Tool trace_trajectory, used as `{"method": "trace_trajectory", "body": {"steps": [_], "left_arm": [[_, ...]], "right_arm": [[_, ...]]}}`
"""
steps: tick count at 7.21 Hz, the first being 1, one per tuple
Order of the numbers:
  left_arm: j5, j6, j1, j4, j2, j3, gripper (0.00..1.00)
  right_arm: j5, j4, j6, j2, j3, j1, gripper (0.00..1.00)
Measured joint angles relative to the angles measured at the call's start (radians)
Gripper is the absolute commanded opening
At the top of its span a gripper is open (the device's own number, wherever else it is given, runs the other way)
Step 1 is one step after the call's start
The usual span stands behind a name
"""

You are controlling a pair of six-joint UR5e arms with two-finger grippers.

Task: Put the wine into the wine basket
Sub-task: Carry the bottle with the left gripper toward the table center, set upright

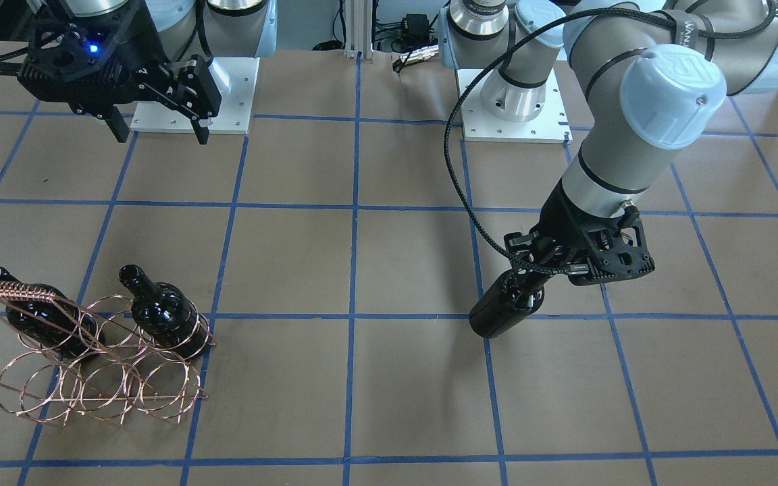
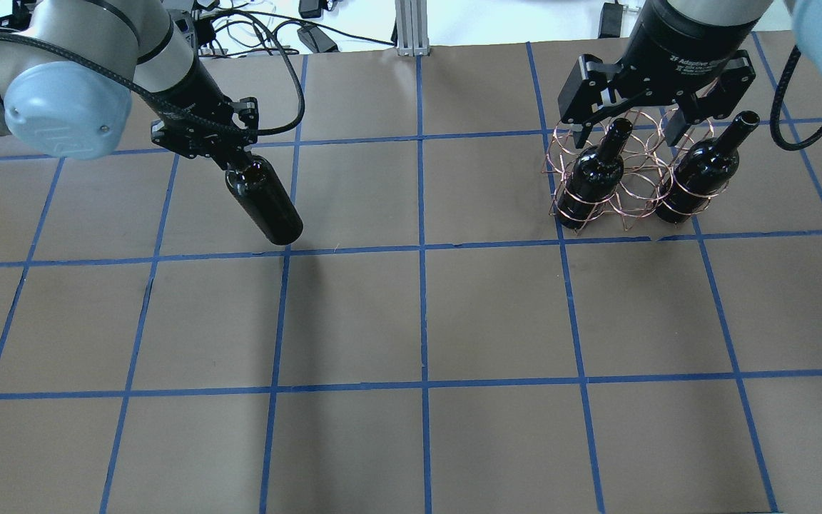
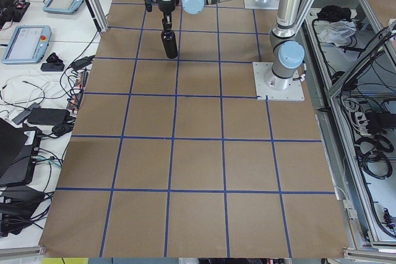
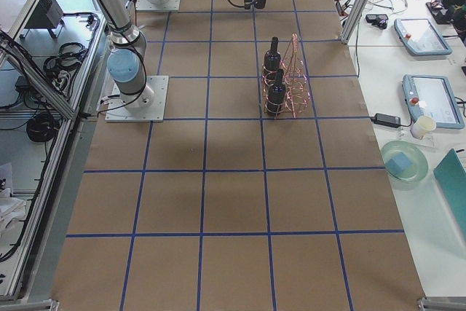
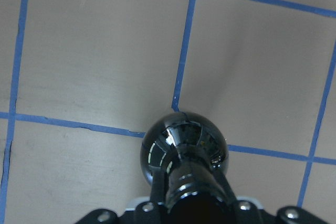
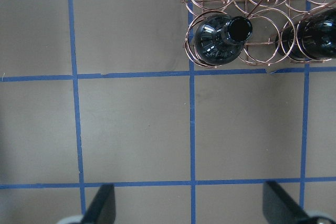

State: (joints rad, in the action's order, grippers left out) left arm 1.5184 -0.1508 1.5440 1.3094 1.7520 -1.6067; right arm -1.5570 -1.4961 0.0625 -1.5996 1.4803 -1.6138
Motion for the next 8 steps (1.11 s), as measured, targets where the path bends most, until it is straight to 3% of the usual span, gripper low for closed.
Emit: {"method": "trace_trajectory", "body": {"steps": [8], "left_arm": [[0.002,-0.011,0.039,0.021,-0.007,-0.063,0.0]], "right_arm": [[0.0,0.0,0.0,-0.001,0.002,0.0,1.0]]}}
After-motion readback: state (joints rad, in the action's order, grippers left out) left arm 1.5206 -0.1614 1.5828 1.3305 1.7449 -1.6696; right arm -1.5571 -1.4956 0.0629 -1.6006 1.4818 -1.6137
